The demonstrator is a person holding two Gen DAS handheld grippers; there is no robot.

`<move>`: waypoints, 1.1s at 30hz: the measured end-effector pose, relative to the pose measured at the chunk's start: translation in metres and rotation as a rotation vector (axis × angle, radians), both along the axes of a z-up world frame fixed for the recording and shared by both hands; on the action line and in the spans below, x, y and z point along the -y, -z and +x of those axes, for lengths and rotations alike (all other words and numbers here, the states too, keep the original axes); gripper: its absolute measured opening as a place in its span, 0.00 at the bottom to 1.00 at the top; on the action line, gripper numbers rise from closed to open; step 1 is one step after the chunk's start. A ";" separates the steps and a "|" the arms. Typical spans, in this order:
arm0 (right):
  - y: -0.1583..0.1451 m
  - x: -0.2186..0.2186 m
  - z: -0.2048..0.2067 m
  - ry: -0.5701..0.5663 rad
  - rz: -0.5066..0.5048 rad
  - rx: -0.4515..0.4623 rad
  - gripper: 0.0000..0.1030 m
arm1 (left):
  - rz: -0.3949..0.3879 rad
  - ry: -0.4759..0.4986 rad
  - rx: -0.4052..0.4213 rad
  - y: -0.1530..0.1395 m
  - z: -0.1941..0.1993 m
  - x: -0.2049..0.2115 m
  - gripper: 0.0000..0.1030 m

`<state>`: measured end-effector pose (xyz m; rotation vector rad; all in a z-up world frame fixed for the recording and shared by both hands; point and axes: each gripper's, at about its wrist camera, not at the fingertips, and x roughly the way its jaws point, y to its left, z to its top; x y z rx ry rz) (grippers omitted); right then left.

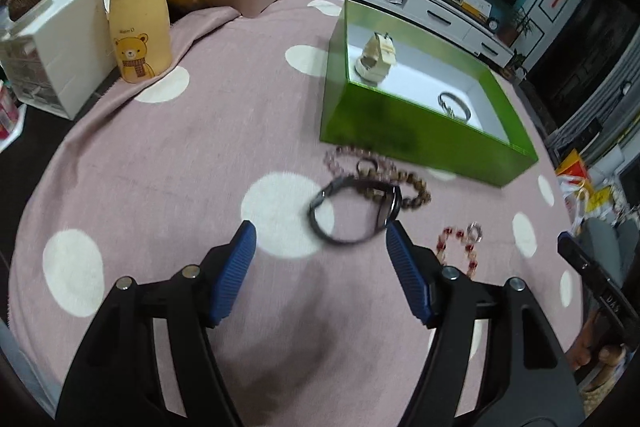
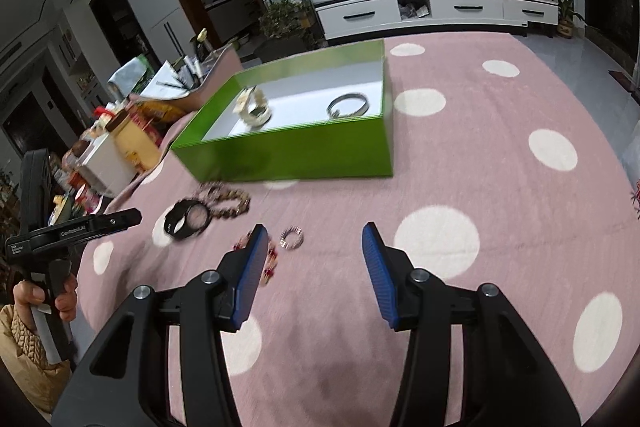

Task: Organize jewelry
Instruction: 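Withdraw both tools from the box back toward the remaining jewelry, then close the right tool on the red-bead bracelet while the left tool grasps the black band watch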

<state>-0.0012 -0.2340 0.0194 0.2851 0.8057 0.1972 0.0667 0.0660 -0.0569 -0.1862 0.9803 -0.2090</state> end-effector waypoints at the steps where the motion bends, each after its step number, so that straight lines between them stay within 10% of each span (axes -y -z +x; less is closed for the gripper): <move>1: 0.002 -0.003 -0.002 -0.008 0.002 -0.007 0.48 | 0.014 0.007 0.006 0.000 -0.004 0.002 0.67; 33: 0.043 -0.055 0.005 -0.098 -0.019 -0.109 0.47 | -0.010 -0.017 -0.040 0.027 0.004 -0.004 0.68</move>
